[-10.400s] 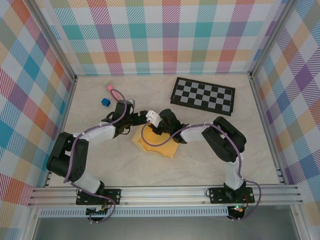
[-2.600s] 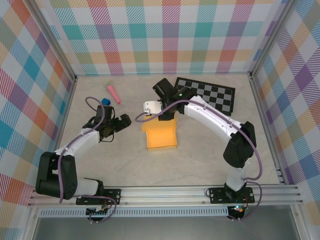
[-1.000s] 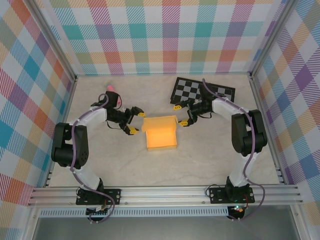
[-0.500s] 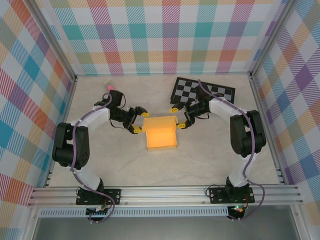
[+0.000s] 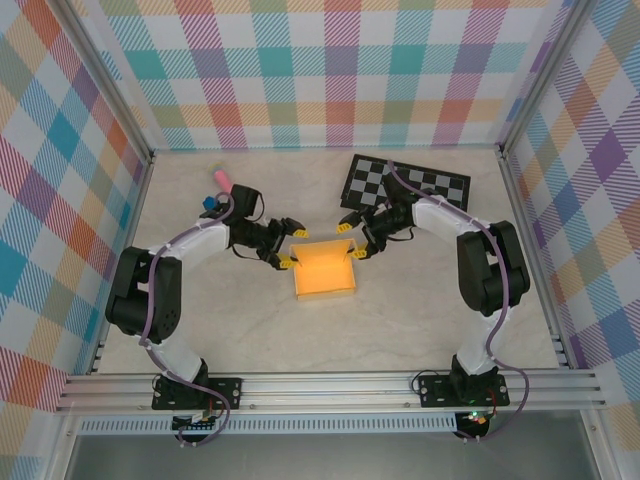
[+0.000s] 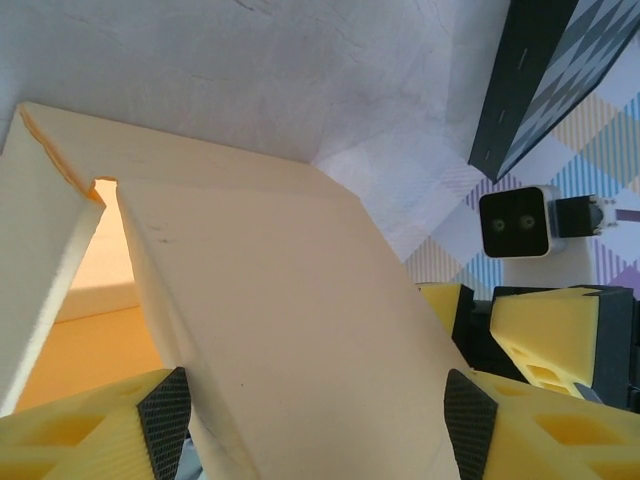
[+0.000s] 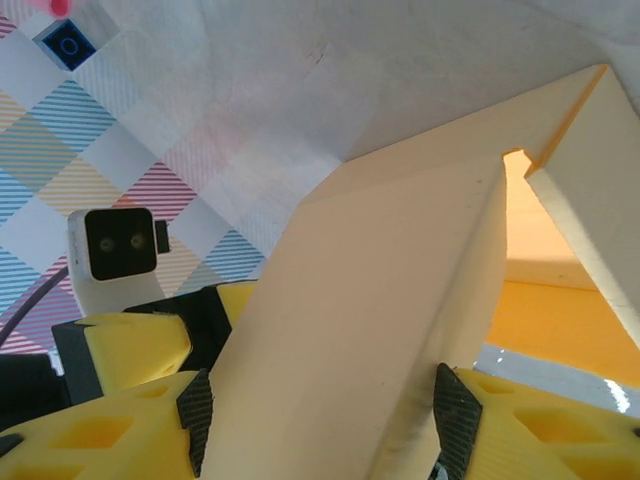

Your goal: Fold the paper box

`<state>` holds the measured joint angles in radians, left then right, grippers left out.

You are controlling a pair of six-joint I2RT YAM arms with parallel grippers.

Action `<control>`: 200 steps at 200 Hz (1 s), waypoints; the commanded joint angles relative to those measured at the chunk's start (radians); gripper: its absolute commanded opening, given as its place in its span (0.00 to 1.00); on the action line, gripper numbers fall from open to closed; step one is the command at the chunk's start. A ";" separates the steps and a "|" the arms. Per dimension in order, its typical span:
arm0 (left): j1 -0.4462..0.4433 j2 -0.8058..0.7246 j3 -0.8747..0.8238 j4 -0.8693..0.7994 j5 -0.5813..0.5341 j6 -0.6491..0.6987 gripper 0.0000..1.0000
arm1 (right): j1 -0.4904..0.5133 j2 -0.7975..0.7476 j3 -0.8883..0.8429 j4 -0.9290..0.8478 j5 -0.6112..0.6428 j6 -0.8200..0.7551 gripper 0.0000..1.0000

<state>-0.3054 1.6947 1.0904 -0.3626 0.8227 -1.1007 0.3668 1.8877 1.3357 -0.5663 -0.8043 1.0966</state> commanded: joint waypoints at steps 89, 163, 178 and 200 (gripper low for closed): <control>-0.012 -0.015 -0.063 -0.102 -0.158 0.382 0.66 | 0.011 -0.041 -0.041 -0.103 0.078 -0.216 0.59; -0.014 -0.068 -0.139 -0.052 -0.241 0.386 0.64 | 0.011 -0.063 -0.086 -0.082 0.105 -0.226 0.52; -0.014 -0.076 -0.141 -0.057 -0.257 0.400 0.64 | 0.011 -0.068 -0.076 -0.100 0.121 -0.239 0.52; -0.014 -0.086 -0.142 -0.063 -0.271 0.427 0.64 | 0.007 -0.071 -0.040 -0.163 0.156 -0.302 0.54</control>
<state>-0.3119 1.6432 0.9577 -0.4343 0.5842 -0.7197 0.3714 1.8519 1.2602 -0.6544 -0.6884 0.8730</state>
